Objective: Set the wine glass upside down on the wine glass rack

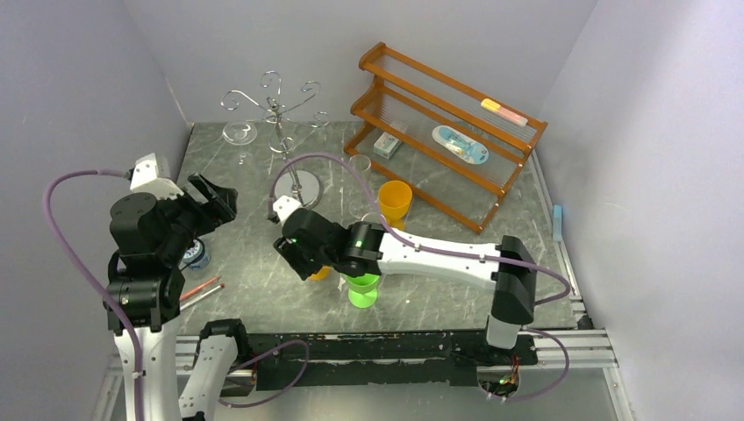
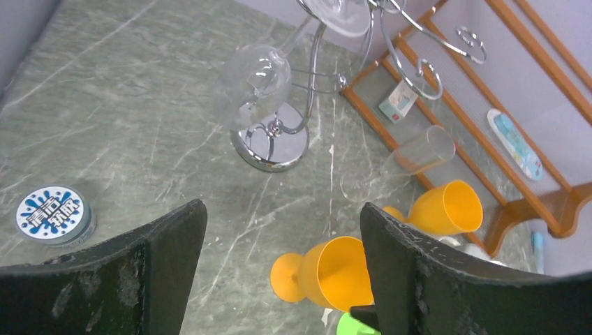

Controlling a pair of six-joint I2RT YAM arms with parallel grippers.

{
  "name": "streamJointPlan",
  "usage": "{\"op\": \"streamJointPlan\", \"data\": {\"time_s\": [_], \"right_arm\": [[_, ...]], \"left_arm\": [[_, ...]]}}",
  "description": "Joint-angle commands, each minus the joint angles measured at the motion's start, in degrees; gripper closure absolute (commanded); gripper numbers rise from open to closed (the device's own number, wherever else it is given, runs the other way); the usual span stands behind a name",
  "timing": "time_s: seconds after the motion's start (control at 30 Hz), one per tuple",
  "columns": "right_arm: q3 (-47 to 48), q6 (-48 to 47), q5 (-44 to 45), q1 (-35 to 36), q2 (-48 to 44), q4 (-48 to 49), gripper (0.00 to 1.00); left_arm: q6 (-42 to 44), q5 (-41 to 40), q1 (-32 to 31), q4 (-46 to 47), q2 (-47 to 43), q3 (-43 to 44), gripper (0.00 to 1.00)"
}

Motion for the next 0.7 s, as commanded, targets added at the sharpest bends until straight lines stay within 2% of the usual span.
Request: {"op": "streamJointPlan", "data": {"time_s": [0.0, 0.17, 0.33, 0.47, 0.53, 0.67], "right_arm": [[3.79, -0.86, 0.11, 0.65, 4.28, -0.99, 0.56], [5.44, -2.17, 2.60, 0.75, 7.35, -1.43, 0.70], [7.69, -2.95, 5.26, 0.75, 8.80, -3.27, 0.73], [7.09, -2.95, -2.50, 0.75, 5.05, -0.90, 0.67], [5.62, -2.55, -5.13, 0.75, 2.31, 1.51, 0.57], [3.39, -1.92, -1.64, 0.68, -0.65, 4.37, 0.46]], "left_arm": [[-3.03, -5.50, 0.31, -1.30, -1.41, 1.94, 0.16], [-4.33, -5.13, 0.30, -1.34, -1.45, 1.11, 0.15], [-4.97, -4.42, 0.30, -1.09, -1.46, 0.40, 0.15], [-4.69, -5.56, 0.30, -1.47, -1.19, 0.98, 0.15], [-4.91, -6.82, 0.32, -1.81, -1.22, 1.29, 0.15], [-5.76, -7.31, 0.30, -2.08, -1.58, 1.60, 0.13]]}}
